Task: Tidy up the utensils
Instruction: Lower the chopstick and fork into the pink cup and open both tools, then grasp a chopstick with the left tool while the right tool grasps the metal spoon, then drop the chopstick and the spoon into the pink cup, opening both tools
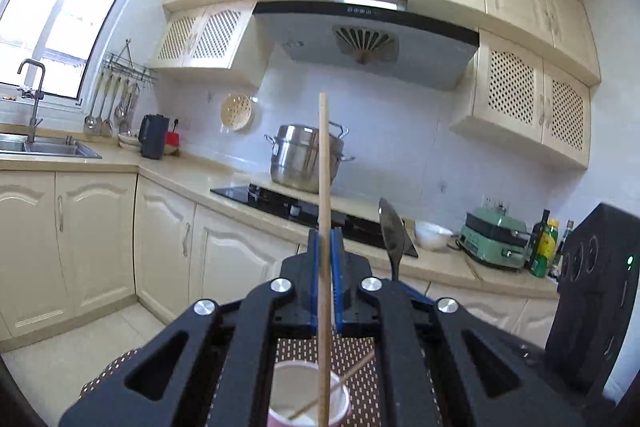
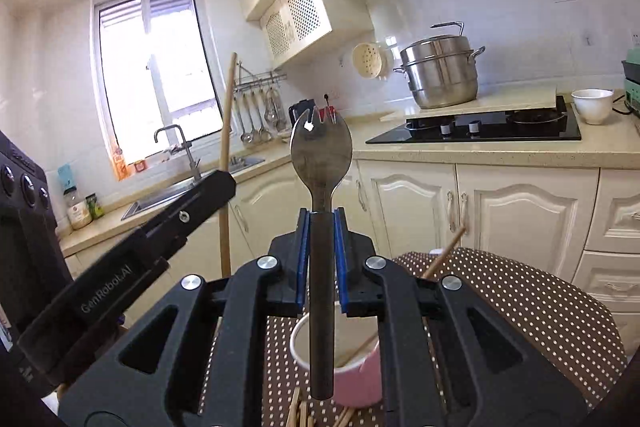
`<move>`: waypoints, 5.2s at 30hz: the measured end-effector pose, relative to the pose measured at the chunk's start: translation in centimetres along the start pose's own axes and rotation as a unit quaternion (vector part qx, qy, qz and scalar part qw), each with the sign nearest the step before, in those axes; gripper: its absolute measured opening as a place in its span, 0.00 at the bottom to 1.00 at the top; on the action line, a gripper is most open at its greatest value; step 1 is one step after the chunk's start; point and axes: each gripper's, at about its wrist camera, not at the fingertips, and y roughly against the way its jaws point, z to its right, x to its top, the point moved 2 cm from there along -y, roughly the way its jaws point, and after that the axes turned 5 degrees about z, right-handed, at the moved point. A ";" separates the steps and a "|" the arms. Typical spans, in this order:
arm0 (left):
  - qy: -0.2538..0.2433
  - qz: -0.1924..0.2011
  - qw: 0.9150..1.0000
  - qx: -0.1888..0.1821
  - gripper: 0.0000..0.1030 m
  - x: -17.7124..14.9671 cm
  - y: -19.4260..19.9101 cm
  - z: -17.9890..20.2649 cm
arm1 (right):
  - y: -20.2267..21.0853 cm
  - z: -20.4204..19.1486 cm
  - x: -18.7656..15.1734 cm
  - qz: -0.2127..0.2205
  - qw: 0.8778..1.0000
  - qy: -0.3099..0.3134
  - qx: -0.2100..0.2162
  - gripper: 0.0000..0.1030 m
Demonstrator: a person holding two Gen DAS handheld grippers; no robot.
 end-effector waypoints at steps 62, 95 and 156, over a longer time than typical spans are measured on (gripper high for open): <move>-0.006 -0.313 0.946 0.084 0.63 -8.2 8.8 -5.0 | 8.9 -1.4 -8.4 -0.125 0.988 0.050 -0.071 0.56; -0.045 -0.448 0.886 0.111 0.64 -17.6 13.2 -5.8 | 11.5 -0.5 -19.5 -0.328 0.936 -0.015 -0.125 0.43; 0.033 -0.094 0.995 0.004 0.05 -3.5 6.5 -2.8 | 8.6 1.6 -4.5 -0.112 0.990 0.049 -0.077 0.02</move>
